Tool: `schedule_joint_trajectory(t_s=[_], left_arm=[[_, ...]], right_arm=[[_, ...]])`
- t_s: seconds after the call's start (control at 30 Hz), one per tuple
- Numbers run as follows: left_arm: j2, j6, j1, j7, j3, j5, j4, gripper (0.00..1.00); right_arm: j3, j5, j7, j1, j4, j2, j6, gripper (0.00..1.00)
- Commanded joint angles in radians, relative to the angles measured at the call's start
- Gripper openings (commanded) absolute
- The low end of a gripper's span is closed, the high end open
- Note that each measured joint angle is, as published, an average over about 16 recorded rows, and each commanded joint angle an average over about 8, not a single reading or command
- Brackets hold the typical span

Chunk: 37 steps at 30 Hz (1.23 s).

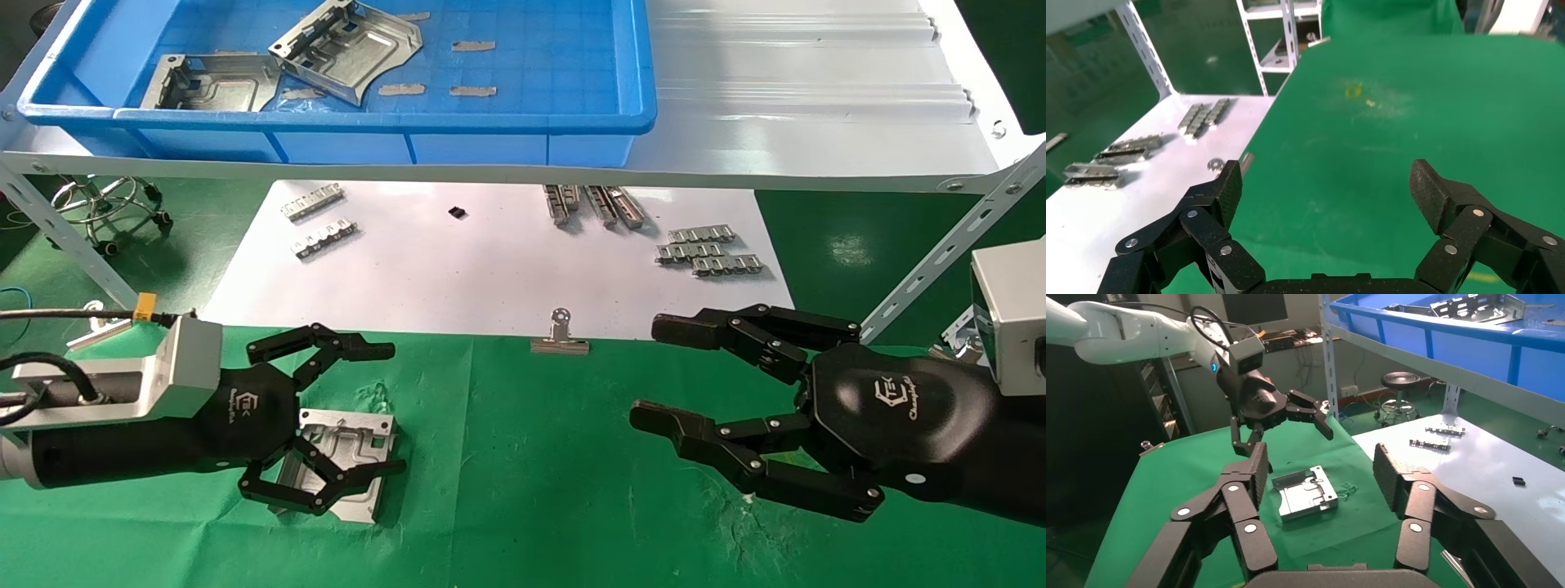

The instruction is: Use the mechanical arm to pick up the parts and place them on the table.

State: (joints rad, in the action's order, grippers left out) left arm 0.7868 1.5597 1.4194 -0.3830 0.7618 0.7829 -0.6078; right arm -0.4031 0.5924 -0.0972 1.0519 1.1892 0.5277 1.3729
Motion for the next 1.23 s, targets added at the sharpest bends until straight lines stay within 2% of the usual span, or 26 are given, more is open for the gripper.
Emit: schedule_joint_trajectory(t_s=[0.03, 1.0, 1.23], left_arm=[[-0.01, -0.004, -0.02, 0.032, -0.027, -0.003, -0.039, 1.0], [-0.156, -0.057, -0.306, 0.506, -0.428, -0.046, -0.6, 1.0], [-0.178, -0.064, -0.35, 0.578, -0.49, -0.053, -0.688, 1.0]], right_arm=[[0.0, 0.0, 0.0, 0.0, 0.0, 0.0, 0.0, 1.0], [0.0, 0.0, 0.0, 0.0, 0.0, 0.0, 0.0, 1.0], [0.0, 0.0, 0.0, 0.0, 0.0, 0.0, 0.0, 1.0]])
